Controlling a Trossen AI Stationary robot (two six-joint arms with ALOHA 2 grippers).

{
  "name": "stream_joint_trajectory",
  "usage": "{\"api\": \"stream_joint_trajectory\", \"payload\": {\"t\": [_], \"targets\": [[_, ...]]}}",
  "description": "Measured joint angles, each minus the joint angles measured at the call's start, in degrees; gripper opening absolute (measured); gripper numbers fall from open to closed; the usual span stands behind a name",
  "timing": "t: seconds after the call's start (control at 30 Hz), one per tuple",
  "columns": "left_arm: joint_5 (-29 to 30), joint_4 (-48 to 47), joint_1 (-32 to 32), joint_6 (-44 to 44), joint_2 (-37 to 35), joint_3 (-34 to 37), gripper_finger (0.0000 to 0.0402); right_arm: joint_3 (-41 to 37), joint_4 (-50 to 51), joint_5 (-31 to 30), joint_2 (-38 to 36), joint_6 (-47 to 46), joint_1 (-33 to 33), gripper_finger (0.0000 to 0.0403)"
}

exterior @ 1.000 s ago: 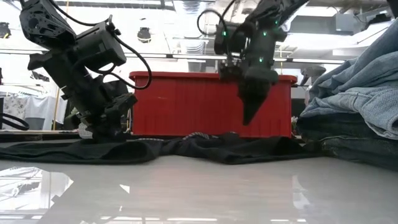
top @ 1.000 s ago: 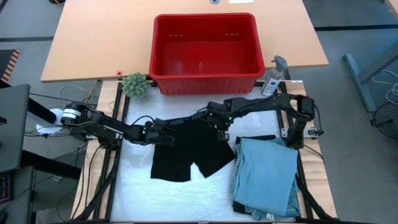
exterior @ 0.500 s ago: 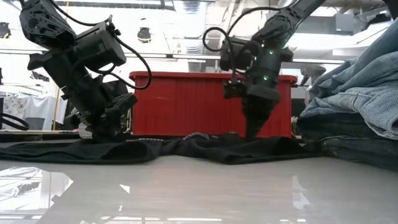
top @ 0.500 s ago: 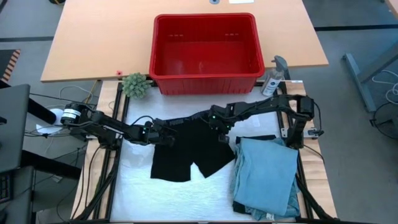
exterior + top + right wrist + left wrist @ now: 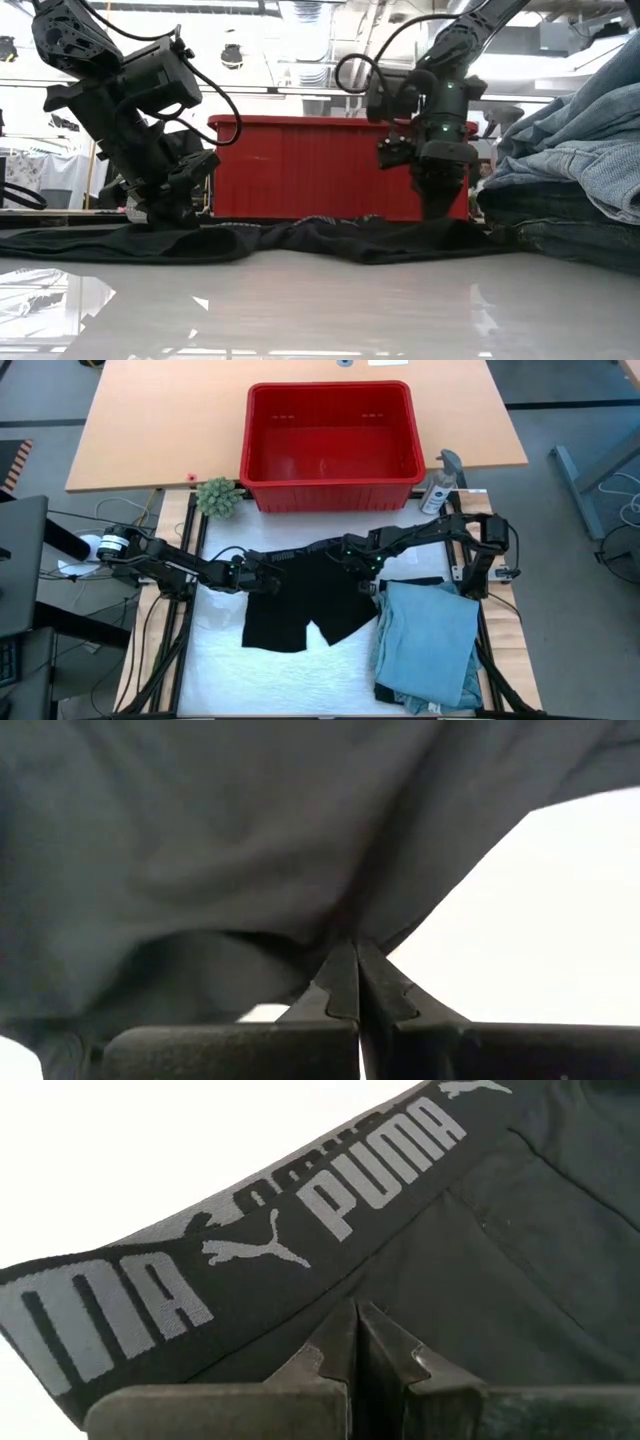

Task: Fold Laundry from Bin
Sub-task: Fold the black boxer

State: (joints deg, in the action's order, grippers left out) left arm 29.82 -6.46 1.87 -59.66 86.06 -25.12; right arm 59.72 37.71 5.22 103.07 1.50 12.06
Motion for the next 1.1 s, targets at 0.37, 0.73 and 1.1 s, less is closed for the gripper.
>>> {"api": "stream_joint_trajectory", "payload": {"t": [0.37, 0.73, 1.1], "targets": [[-0.88, -1.38, -0.05, -4.23, -0.51, -0.15, 0.0000, -0.19, 6.17, -2.38, -1.31, -1.11, 0.51, 0.0015], [-2.15, -5.26, -0.81, -4.02, -16.15, 0.66, 0.0000, -0.42, 4.72, -5.76, -15.47, -1.62, 4.57, 0.0039], [-1.74, -15.98, -2.76, -3.86, -32.31, 0.45, 0.0084, -0.46, -2.34, -0.77, -16.98, -3.44, 7.55, 0.0060]]}}
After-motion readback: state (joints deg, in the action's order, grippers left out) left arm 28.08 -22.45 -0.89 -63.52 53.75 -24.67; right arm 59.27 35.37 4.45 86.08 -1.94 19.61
